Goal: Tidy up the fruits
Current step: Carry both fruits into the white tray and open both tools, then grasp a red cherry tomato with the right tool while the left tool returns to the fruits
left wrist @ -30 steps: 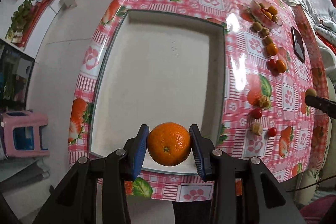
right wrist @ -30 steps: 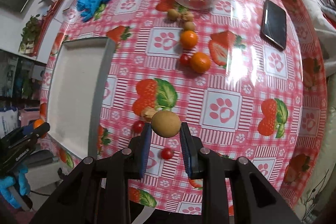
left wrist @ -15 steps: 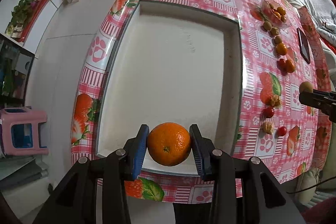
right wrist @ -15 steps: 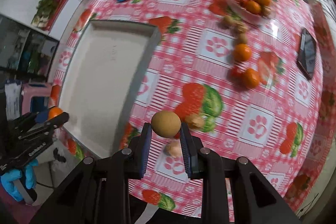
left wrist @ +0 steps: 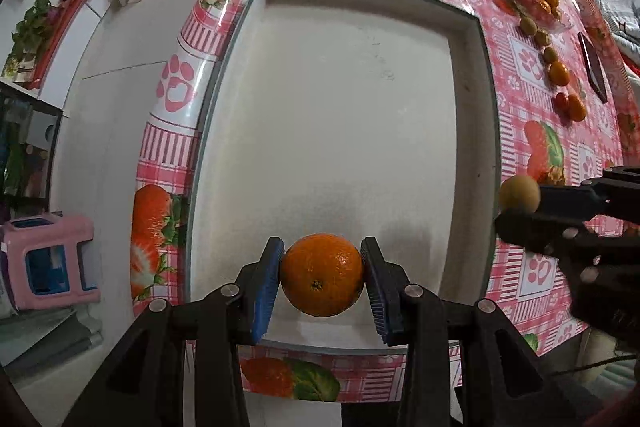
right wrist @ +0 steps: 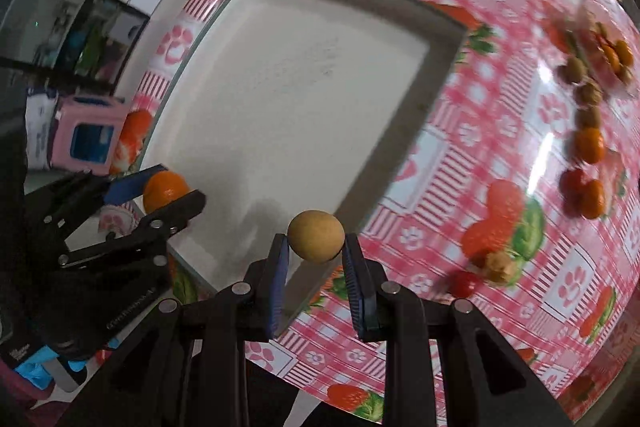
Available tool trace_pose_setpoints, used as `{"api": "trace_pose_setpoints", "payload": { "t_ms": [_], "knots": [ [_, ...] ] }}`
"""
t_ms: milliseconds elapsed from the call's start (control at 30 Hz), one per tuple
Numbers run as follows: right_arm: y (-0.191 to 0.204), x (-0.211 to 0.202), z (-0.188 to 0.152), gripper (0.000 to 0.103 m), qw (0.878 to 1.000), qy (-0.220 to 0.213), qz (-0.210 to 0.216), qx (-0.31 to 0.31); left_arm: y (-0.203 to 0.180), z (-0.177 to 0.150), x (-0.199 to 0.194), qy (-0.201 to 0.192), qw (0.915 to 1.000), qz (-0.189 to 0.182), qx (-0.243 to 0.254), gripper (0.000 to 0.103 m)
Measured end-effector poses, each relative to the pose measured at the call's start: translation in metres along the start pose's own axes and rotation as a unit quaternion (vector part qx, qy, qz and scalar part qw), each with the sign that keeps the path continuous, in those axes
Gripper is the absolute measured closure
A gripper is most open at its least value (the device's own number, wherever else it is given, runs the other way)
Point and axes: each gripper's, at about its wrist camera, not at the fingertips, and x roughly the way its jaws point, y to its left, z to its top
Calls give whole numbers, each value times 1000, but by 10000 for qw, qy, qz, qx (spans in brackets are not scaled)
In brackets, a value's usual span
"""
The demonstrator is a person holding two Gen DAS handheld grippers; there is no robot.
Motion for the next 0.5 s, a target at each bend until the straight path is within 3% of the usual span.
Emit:
{"api": "trace_pose_setpoints", "payload": {
  "t_ms": [300, 367, 500],
  "knots": [
    [9, 25, 2, 73, 9995, 301, 109, 44, 2, -1, 11, 86, 9999, 104, 102, 62],
    [10, 27, 2, 71, 9993, 322, 168, 64, 2, -1, 11, 95, 9998, 113, 144, 53],
    [8, 25, 5, 51, 9996, 245, 108, 85, 4, -2, 8, 65, 9994, 324, 110, 38]
  ]
}}
